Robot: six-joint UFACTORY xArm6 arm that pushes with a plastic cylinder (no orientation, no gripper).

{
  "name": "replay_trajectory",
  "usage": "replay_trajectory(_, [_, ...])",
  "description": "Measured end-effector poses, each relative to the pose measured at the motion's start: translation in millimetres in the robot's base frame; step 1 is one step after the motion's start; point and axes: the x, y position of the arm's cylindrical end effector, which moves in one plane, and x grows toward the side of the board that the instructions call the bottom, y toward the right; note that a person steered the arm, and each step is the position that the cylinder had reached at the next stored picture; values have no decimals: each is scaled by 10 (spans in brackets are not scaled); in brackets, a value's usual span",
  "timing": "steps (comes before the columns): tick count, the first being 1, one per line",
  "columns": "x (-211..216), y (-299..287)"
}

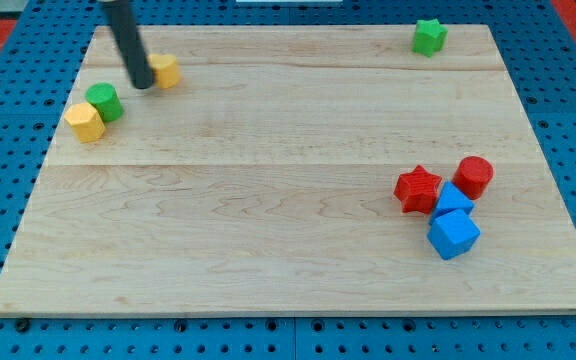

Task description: Slide the yellow heart to the left of the green star

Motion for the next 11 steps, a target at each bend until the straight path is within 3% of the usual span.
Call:
replay_trajectory(1, [-328, 392])
replay_trajectory(2, [-327, -215])
replay_trajectory(3, [-771, 531])
replay_trajectory(4, [-800, 1865])
replay_trajectory(5, [-632, 1950])
replay_trajectory(6, [-1017, 2057])
replay_trajectory(7, [-1081, 2191])
replay_trajectory(8, [-782, 2806])
replay_trajectory(9, [-370, 2674])
replay_trajectory(10, [394, 1780])
replay_trajectory(11, [1081, 316])
